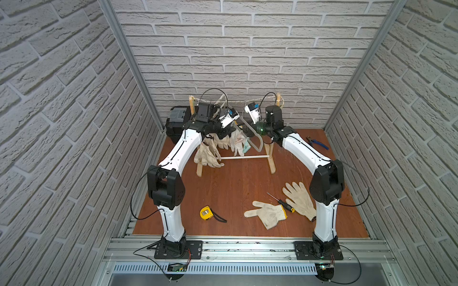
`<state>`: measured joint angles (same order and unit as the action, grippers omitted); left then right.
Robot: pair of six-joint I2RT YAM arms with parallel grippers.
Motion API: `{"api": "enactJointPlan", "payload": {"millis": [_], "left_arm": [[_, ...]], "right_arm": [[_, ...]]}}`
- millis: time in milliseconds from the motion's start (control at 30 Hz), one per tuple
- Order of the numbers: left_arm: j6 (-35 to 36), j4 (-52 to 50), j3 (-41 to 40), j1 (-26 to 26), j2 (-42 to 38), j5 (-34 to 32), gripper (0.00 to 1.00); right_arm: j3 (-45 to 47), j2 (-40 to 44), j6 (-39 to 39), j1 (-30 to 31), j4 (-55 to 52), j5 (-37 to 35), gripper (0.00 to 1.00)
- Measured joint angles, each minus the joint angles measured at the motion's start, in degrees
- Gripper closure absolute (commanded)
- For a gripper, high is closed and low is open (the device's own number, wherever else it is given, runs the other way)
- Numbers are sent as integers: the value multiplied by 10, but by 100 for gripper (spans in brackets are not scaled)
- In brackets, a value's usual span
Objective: Clip the gloves onto a hanger to dry
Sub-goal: Open the clamp at the hanger.
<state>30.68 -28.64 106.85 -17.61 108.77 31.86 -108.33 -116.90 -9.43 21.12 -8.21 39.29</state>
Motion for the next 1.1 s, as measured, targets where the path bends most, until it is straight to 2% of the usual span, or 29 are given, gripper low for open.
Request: {"api": "enactJointPlan", "payload": {"millis": [200,400,633,800,1100], "left_arm": [[-9,-3,2,4,6,6,81],[-41,12,-1,8,6,26,81],[-144,122,-69,9,-2,73,77],[-221,200,-109,5,-3,101,77],[-276,245,-117,-8,-3,137,77]], "right_arm": [[0,0,17,-2,-14,5,98],[2,0,90,-7,-54,2,98],[64,28,181,-10,-121,-18,98],[90,42,222,-14,-152,13,98],[94,41,253,-24,-166,60,98]]}}
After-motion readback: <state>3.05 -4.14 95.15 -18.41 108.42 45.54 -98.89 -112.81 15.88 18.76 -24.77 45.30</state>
